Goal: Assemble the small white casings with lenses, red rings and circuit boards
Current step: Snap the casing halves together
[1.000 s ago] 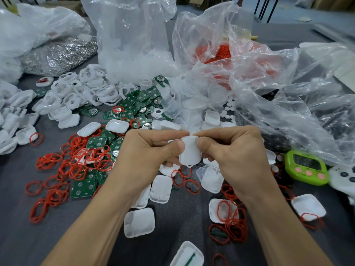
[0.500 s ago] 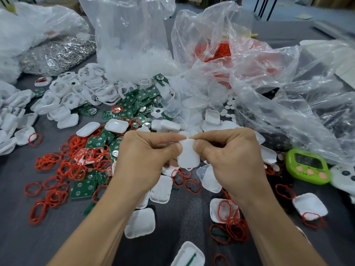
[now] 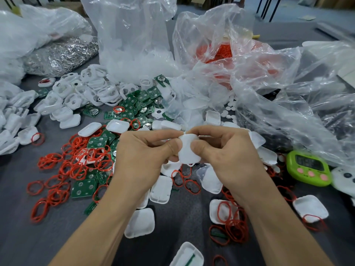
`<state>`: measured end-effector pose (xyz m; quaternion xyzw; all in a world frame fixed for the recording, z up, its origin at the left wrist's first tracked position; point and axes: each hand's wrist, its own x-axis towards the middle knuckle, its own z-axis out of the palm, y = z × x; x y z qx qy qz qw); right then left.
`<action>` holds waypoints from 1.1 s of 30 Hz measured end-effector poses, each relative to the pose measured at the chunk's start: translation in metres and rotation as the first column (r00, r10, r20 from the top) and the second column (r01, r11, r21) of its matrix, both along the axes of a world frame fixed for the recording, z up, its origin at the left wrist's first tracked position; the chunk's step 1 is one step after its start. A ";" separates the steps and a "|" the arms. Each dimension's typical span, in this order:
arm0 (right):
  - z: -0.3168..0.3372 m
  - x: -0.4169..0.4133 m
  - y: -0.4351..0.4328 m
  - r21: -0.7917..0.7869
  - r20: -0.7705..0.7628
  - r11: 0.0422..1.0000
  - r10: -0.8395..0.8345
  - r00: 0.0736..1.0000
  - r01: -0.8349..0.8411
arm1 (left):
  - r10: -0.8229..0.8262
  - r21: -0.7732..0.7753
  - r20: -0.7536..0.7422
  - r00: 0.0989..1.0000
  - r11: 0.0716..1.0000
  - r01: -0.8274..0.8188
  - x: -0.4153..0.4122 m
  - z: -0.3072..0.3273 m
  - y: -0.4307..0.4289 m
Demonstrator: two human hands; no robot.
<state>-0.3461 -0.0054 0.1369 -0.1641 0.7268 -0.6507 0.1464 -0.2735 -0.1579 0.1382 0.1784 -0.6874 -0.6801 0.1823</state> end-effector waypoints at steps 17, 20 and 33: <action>0.001 -0.003 0.000 -0.271 0.175 0.962 0.016 0.984 0.033 | -0.003 -0.090 0.026 1.000 0.996 0.006 0.000 0.000 0.009; -0.001 0.000 -0.007 -0.303 0.219 0.953 0.051 0.974 0.019 | 0.028 -0.032 0.021 0.999 0.999 -0.027 0.002 0.001 0.005; -0.006 0.004 -0.010 -0.278 0.243 0.960 0.051 0.969 0.019 | 0.026 0.048 0.027 0.999 0.998 -0.028 0.000 0.000 0.003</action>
